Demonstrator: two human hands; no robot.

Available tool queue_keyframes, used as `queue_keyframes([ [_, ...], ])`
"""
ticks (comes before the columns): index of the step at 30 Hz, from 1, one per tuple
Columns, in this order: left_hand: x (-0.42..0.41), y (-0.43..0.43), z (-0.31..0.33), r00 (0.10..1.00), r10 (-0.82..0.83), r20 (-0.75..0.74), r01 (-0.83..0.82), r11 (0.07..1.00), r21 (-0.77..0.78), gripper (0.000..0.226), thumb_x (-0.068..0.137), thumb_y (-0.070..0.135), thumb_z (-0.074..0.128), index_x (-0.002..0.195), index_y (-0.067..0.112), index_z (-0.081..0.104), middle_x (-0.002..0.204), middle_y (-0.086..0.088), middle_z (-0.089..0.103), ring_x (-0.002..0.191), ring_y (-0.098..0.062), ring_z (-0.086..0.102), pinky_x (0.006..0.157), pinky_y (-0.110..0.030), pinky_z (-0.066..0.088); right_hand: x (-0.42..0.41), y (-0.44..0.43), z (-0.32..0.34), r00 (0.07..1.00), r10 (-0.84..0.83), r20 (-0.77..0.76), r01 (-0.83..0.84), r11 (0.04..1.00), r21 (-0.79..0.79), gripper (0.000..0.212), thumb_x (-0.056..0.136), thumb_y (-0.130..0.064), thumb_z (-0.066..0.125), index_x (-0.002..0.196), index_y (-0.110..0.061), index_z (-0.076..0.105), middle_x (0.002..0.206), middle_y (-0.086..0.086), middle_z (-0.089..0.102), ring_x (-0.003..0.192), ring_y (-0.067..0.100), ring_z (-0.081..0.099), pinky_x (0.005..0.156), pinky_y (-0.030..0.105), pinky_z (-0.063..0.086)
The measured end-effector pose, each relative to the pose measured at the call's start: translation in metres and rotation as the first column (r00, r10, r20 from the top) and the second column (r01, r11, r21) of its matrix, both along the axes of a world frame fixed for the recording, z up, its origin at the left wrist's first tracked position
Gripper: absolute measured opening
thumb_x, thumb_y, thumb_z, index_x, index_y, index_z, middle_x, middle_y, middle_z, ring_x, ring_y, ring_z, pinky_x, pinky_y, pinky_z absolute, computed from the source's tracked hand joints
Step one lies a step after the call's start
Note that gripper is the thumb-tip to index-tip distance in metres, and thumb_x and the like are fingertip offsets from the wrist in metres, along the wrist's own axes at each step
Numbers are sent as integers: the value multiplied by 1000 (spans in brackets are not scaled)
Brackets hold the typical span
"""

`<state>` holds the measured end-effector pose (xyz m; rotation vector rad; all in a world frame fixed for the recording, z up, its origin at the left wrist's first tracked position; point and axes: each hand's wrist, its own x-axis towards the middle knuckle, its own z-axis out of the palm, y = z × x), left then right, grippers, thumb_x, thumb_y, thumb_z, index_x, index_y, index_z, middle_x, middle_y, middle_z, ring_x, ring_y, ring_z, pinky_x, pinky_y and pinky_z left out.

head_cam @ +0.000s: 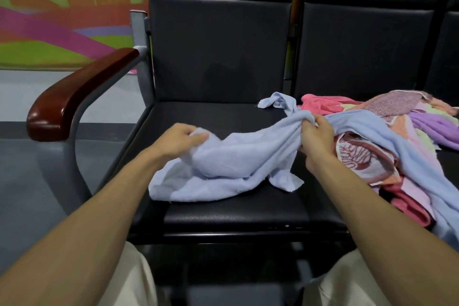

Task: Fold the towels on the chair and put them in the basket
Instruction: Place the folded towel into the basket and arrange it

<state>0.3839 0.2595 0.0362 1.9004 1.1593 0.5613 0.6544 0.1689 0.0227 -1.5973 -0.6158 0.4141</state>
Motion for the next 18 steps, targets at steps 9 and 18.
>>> queue_keyframes([
  [9,8,3,10,695,504,513,-607,793,43,40,94,33,55,63,10,45,66,-3,42,62,-15,37,60,-30,36,0,1,15,832,129,-540,-64,988,137,45,100,-36,49,133,-5,51,120,11,62,104,24,62,85,33,50],
  [18,1,18,0,555,599,577,-94,735,-672,38,85,31,68,117,11,67,112,-6,71,105,-23,67,94,-38,50,-7,-12,18,637,349,-687,-66,913,402,23,97,-8,53,117,1,58,115,15,66,106,25,64,95,35,51],
])
